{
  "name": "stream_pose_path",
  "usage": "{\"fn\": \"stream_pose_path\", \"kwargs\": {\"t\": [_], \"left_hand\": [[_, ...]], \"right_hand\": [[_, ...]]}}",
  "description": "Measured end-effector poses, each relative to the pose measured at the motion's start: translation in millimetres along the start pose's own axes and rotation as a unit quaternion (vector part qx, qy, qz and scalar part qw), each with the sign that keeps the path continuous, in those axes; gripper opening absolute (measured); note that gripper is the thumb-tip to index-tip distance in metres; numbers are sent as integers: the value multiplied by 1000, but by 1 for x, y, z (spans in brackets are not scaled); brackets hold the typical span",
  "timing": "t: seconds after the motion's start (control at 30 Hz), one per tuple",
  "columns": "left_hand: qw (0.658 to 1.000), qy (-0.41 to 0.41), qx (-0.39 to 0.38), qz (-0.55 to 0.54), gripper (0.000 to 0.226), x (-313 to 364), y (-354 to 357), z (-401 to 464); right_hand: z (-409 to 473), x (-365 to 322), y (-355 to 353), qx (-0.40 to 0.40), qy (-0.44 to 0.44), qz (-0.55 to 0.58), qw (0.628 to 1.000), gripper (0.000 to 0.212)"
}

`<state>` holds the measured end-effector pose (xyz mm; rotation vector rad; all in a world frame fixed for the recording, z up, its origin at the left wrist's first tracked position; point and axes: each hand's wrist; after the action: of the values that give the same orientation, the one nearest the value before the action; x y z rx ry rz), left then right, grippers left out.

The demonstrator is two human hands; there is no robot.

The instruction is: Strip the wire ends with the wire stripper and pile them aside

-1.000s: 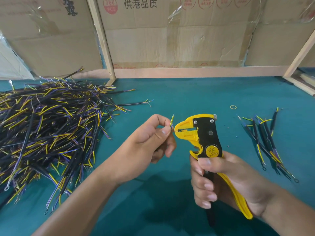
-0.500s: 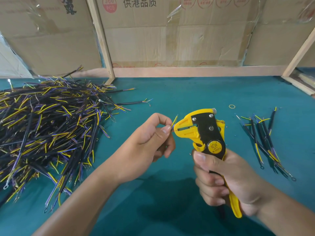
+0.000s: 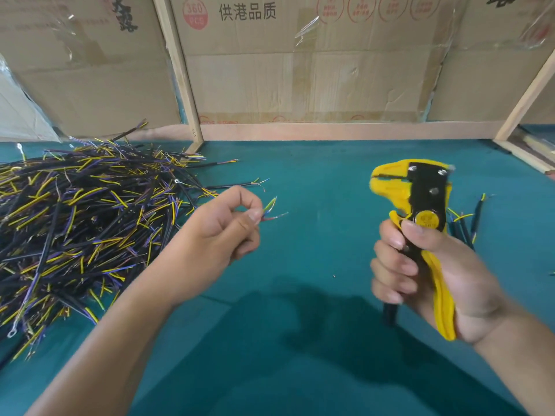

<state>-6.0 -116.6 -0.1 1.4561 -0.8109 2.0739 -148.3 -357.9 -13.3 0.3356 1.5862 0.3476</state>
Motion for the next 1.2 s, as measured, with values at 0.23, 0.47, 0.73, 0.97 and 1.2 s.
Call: {"fn": "stream_pose_path", "kwargs": {"t": [0.23,0.47,0.73,0.97,1.2], "left_hand": [[996,-21,-63,63,6,-4,12,-3],[990,-22,-87,107,10,-6,18,-5],[988,-16,-85,124,8,-7,18,-5],[988,-14,-91,121,8,-6,16,-6],[988,-16,-94,124,9,-5,19,-6]], "right_hand": [[2,15,1,-13,46,-24,999,43],[-2,22,6,-68,95,-48,992,42],[-3,19,5,-136,125,-61,981,34],[-4,19,3,-158,133,-76,975,33],[-5,21,4,-178,135,-79,972,32]]}}
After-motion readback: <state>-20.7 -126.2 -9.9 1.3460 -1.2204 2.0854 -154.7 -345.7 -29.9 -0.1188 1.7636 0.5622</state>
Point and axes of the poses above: each hand's wrist, its own z-axis towards the middle knuckle, its own y-axis out of the palm, x = y × z, and after that the axes turned 6 degrees about -z, right-handed
